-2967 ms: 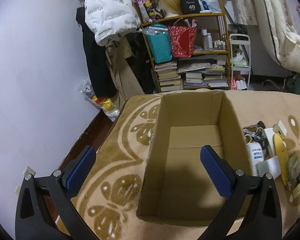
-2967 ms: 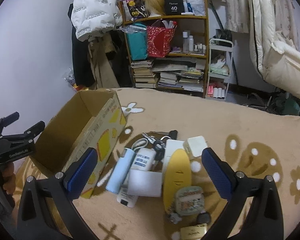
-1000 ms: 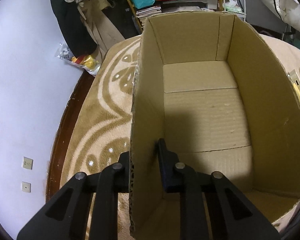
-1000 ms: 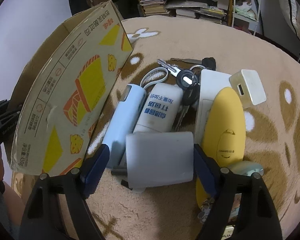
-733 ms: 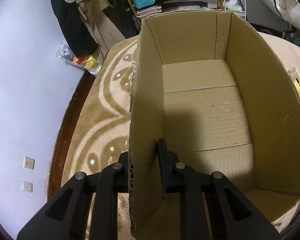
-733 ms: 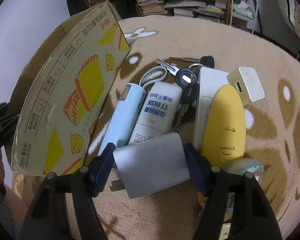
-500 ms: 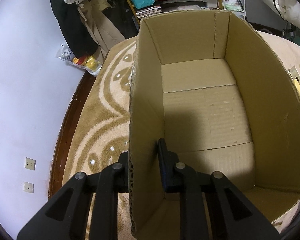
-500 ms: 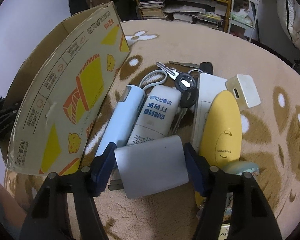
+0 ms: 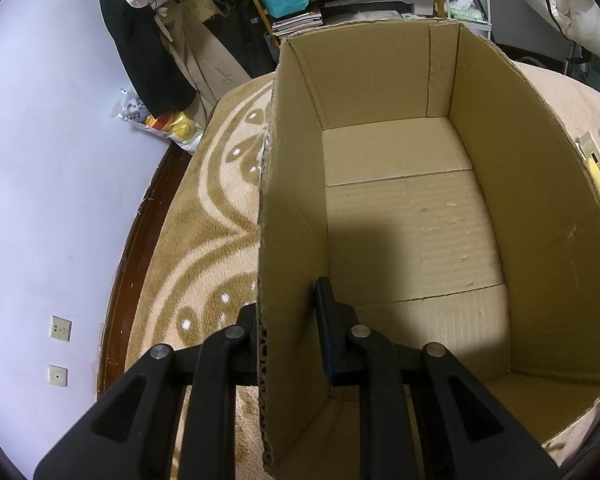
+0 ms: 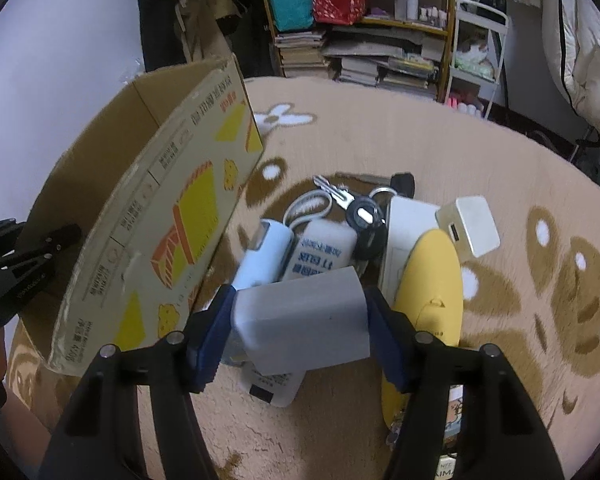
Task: Organize rigid objects
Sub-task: 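Grasp the white square charger with the right tool and lift it, then carry the white charger over the box and release it inside, then move the right tool back to the pile and grasp the light-blue bottle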
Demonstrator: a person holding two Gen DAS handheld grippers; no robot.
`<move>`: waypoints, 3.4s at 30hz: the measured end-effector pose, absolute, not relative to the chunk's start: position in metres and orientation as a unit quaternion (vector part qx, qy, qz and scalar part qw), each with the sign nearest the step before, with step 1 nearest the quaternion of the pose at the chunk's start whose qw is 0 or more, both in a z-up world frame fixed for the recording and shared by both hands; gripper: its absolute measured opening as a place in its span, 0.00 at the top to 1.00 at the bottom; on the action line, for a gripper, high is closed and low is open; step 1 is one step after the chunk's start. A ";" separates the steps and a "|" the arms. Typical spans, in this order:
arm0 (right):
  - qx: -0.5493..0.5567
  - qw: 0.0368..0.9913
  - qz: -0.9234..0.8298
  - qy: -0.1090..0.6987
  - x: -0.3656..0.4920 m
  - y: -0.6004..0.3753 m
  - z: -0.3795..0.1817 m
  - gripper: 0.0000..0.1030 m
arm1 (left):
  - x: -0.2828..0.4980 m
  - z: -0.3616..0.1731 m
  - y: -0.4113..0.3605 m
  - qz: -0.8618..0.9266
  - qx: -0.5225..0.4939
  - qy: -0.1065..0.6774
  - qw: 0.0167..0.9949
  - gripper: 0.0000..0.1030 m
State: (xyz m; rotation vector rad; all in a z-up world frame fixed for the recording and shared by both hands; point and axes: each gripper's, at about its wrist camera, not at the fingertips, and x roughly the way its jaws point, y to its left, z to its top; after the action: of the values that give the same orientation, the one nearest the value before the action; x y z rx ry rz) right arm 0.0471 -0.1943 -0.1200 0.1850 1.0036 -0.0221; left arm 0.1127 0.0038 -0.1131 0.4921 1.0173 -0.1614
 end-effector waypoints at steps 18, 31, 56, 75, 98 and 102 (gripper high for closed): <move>0.055 0.926 0.005 0.373 0.061 -0.170 -0.040 0.34 | 0.114 -0.115 0.004 -0.074 0.233 0.484 0.841 0.83; 0.043 0.944 0.047 0.324 0.083 -0.127 -0.014 0.34 | 0.113 -0.116 0.003 -0.073 0.233 0.484 0.840 0.83; 0.071 0.931 0.092 0.345 0.080 -0.115 -0.044 0.33 | 0.115 -0.115 0.006 -0.075 0.222 0.486 0.842 0.83; 0.082 0.936 0.027 0.340 0.068 -0.143 -0.042 0.00 | 0.117 -0.114 0.006 -0.081 0.214 0.490 0.841 0.82; 0.124 0.896 -0.050 0.424 0.071 -0.186 -0.090 0.13 | 0.117 -0.115 0.012 -0.083 0.208 0.491 0.842 0.82; 0.128 0.883 -0.040 0.449 0.073 -0.186 -0.105 0.30 | 0.117 -0.115 0.012 -0.083 0.208 0.491 0.842 0.82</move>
State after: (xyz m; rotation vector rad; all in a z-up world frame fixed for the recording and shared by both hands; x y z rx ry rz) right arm 0.0731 -0.1860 -0.1053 0.2656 0.9344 -0.0836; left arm 0.1173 0.0122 -0.1150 0.4404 1.0383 -0.1754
